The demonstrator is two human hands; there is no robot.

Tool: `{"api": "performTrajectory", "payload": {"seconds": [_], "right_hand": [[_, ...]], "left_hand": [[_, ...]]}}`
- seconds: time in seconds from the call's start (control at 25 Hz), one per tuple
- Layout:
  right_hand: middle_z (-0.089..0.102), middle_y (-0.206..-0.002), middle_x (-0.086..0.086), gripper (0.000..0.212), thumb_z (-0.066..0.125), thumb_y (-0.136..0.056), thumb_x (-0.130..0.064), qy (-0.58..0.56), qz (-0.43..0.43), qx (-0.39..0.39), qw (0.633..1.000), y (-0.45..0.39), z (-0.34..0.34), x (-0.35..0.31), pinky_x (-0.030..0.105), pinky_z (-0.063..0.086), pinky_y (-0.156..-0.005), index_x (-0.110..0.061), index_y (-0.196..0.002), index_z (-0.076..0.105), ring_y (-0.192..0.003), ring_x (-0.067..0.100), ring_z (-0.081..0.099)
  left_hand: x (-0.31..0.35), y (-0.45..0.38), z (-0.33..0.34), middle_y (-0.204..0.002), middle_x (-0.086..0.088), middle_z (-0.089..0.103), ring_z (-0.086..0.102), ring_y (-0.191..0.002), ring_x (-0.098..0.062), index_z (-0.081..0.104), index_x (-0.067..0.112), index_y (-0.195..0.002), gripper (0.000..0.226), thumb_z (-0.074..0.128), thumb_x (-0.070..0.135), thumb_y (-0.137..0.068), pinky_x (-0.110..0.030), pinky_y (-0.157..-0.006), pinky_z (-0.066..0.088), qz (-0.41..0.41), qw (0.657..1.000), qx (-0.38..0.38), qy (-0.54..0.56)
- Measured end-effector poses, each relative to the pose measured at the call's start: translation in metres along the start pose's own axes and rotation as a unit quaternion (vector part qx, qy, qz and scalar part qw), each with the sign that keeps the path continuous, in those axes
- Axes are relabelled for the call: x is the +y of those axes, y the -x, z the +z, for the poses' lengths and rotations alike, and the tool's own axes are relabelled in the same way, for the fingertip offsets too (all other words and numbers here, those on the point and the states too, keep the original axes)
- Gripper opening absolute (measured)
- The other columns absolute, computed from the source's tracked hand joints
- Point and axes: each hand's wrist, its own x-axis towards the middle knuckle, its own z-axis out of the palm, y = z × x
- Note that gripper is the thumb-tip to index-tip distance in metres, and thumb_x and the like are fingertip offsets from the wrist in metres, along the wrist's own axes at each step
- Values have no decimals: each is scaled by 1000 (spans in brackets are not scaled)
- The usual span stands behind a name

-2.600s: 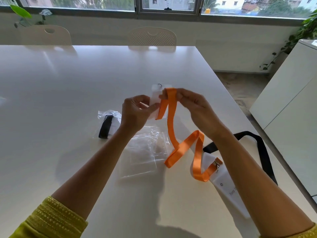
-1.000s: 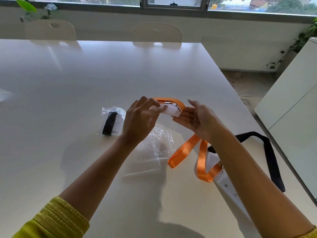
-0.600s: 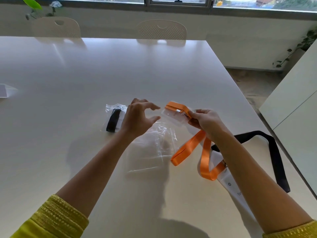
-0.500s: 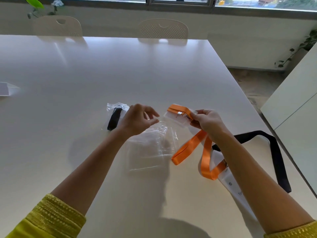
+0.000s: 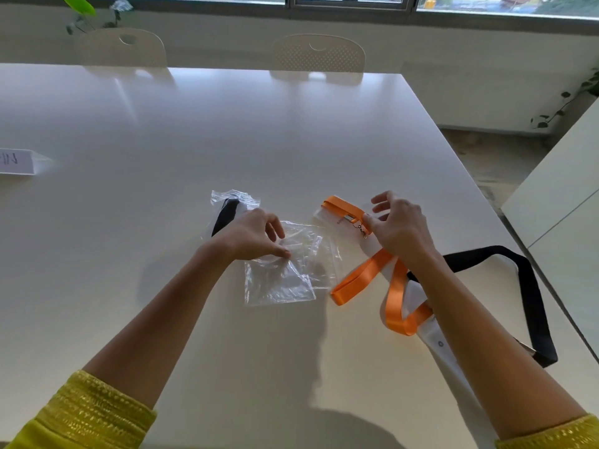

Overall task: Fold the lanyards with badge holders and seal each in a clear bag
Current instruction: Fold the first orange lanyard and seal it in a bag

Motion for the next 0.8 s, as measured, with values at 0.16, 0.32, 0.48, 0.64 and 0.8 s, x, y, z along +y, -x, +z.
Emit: {"api": "performTrajectory", "payload": {"seconds": [0.16,0.32,0.48,0.64,0.8], "right_hand": [[68,-113,-1,32,68,-91,-27,-41,-44,-3,998,3,-5,-11,23,53,-75,-15,-120,62,-88,12,65],[69,-105,-7,24,69,-91,-28,-98,-57,-59,992,5,-11,-22,15,52,-66,-20,-113,66,-85,5,66],[70,-99,-12,15,70,-90,-28,-153,-82,-71,982,11,-13,-41,17,55,-72,-24,-105,70,-86,2,68],[70,-89,-19,8,71,-89,-22,-198,-124,1,972,20,-9,-66,11,53,-68,-25,-96,72,-78,-1,66],[74,-84,-8,11,78,-82,-21,-252,-151,-17,956,31,3,-83,15,57,-67,-17,-90,72,-71,3,70]], "left_hand": [[-6,4,-3,-82,-2,72,58,-64,0,76,17,-81,18,87,28,-73,-5,-54,41,-4,999,9,40],[-10,16,-24,-73,0,72,55,-60,1,78,14,-82,17,81,31,-79,-13,-60,42,-27,986,3,164],[-3,24,-41,-69,2,68,49,-50,-5,75,8,-88,19,77,25,-82,-15,-46,37,-37,933,59,352],[21,21,-30,-82,-2,74,62,-60,-12,75,11,-93,14,78,20,-82,-22,-56,52,-49,839,191,507],[49,20,0,-88,-5,76,72,-76,-20,76,9,-99,17,77,14,-82,-28,-67,59,-42,773,240,586]]}}
